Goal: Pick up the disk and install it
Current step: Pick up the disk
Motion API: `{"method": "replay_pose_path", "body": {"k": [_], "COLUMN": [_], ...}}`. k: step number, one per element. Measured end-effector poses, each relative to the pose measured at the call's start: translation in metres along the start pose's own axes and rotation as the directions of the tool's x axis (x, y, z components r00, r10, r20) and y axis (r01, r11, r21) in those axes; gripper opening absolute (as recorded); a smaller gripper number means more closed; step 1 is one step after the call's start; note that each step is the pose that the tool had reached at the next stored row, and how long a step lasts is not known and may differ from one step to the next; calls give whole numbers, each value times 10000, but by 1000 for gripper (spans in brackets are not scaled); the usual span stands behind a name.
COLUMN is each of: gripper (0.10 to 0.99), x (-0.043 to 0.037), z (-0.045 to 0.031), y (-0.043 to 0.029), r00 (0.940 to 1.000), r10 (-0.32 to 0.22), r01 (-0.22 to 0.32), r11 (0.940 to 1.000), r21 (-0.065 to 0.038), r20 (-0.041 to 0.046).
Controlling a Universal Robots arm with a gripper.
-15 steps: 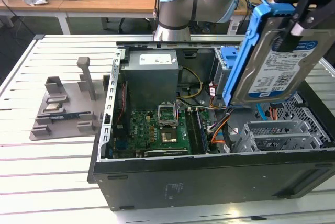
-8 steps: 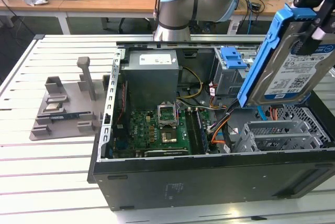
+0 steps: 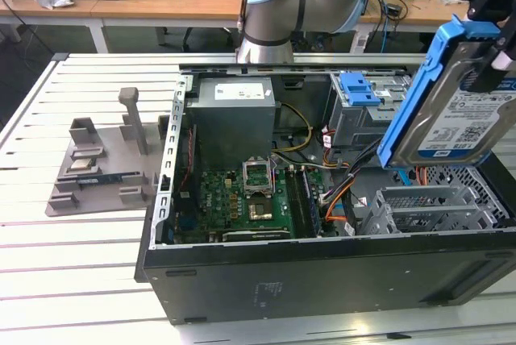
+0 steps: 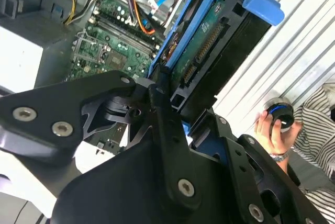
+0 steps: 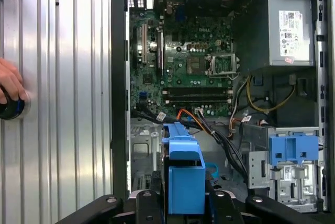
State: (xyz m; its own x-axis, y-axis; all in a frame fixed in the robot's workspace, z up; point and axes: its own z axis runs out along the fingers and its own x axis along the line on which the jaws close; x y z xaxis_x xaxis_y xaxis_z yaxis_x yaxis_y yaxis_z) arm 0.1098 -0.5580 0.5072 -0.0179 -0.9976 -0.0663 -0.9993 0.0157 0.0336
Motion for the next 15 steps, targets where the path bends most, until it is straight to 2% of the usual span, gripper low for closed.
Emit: {"method": "replay_pose_path", "body": {"k": [3, 7, 11, 15], "gripper": [365, 365, 365, 365], "x": [-1, -1, 4, 10], "z": [11, 40, 119, 197], "y": [-109, -200, -247, -254], "r00": [10000, 10000, 10000, 10000], "r10": [16, 18, 17, 18], "r01": [-16, -18, -17, -18], "r11": [10000, 10000, 10000, 10000], "r21": [1, 1, 1, 1], "r20": [0, -1, 0, 1]}}
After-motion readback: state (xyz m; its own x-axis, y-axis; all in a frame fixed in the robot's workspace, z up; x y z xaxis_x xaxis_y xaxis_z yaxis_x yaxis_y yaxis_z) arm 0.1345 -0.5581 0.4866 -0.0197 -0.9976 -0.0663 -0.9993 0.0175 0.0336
